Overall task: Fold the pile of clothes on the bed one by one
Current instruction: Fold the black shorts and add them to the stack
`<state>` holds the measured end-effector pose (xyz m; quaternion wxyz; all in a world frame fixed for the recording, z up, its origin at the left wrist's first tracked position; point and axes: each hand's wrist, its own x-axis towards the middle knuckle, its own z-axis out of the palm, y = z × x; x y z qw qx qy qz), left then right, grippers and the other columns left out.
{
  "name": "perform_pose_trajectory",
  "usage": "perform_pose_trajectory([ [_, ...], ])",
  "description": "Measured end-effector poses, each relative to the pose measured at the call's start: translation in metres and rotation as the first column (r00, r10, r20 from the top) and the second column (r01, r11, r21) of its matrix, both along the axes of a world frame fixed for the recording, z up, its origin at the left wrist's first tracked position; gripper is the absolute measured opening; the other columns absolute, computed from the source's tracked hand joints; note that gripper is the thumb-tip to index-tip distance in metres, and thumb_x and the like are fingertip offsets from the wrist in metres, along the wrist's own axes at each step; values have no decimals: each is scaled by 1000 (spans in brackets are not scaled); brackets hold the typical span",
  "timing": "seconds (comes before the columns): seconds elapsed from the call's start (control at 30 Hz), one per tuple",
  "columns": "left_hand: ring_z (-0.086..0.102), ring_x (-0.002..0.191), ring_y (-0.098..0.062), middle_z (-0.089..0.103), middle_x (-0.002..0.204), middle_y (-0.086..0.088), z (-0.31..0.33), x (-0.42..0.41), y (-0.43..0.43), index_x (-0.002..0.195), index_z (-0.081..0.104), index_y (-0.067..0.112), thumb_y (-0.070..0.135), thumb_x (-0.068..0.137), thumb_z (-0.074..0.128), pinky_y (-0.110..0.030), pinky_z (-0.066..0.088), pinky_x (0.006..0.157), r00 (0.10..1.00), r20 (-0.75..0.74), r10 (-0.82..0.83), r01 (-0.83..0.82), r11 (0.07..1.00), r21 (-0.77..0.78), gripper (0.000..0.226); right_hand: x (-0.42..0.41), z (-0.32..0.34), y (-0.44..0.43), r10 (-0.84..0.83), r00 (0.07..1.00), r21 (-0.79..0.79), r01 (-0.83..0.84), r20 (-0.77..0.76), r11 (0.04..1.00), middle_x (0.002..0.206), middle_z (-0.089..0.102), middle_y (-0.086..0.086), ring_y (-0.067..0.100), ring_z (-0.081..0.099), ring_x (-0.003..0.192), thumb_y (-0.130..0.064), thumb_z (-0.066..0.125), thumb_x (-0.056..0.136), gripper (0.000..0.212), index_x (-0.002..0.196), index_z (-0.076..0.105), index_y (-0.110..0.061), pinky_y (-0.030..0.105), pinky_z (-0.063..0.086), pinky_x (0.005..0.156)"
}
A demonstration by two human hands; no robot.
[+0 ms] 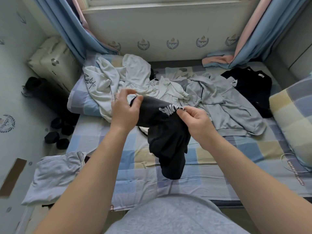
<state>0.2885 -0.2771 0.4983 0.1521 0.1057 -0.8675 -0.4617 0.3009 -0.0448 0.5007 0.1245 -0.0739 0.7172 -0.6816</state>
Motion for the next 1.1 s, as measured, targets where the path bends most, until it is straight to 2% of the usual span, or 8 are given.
perform_pose_trajectory([
  [0.1, 54, 120, 0, 61, 124, 19, -2, 8, 26, 114, 57, 45, 66, 72, 71, -25, 43, 102, 937, 106, -332, 302, 926, 227, 48, -6, 20, 11, -37, 999, -79, 36, -2, 996, 99, 73, 22, 26, 68, 88, -22, 55, 104, 26, 99, 72, -3, 42, 55, 84],
  [0.23, 66, 111, -6, 71, 117, 11, -16, 18, 69, 122, 65, 32, 47, 75, 80, -24, 53, 90, 753, 219, -620, 508, 760, 405, 52, -10, 32, 28, -21, 1000, -149, 22, 7, 989, 95, 75, 18, 28, 71, 87, -29, 59, 101, 26, 94, 77, -12, 37, 59, 76],
  [0.4, 58, 87, -27, 67, 98, -29, -14, 28, 94, 106, 66, 2, 29, 87, 64, -59, 49, 85, 832, 167, -529, 411, 789, 457, 33, -14, 30, 63, -55, 998, -128, 50, -35, 991, 98, 76, 16, 28, 73, 91, -34, 63, 96, 25, 96, 78, -14, 39, 61, 80],
  [0.47, 47, 74, -26, 57, 79, -19, -7, 31, 92, 91, 65, 9, 35, 87, 62, -49, 38, 69, 854, 166, -493, 383, 812, 442, 26, -16, 24, 86, -90, 995, -46, 88, -51, 995, 92, 77, 9, 21, 74, 85, -30, 64, 97, 20, 93, 79, -18, 31, 60, 74],
  [0.63, 48, 75, -26, 52, 80, -13, 14, 35, 101, 86, 62, 7, 32, 96, 59, -42, 37, 72, 902, 117, -417, 320, 824, 467, 27, -18, -4, 119, -250, 963, 202, 266, -101, 942, 76, 69, -2, 11, 63, 72, -18, 73, 92, 10, 84, 74, -24, 27, 50, 69],
  [0.73, 46, 76, -24, 49, 79, -10, 25, 35, 110, 83, 61, 10, 25, 102, 56, -42, 36, 72, 937, 53, -346, 278, 828, 486, 25, 3, -16, 109, -268, 931, 342, 343, -249, 875, 103, 59, -10, 3, 57, 95, -25, 73, 90, 23, 108, 60, -31, 18, 43, 80],
  [0.93, 49, 69, -14, 52, 69, 2, 35, 47, 137, 78, 63, 17, 21, 101, 58, -35, 41, 67, 918, -1, -397, 356, 823, 442, 23, 51, -32, 70, 168, 986, 191, -162, -12, 968, 114, 67, -22, 2, 63, 111, -53, 75, 77, 41, 114, 58, -50, 27, 54, 92],
  [1.1, 53, 66, -10, 55, 67, 8, 41, 48, 132, 78, 67, 23, 31, 96, 60, -29, 44, 62, 919, -27, -393, 370, 838, 401, 22, 60, -74, 66, 135, 984, 398, -170, 113, 902, 100, 73, 12, 34, 66, 101, -29, 62, 98, 16, 102, 71, -17, 52, 52, 92],
])
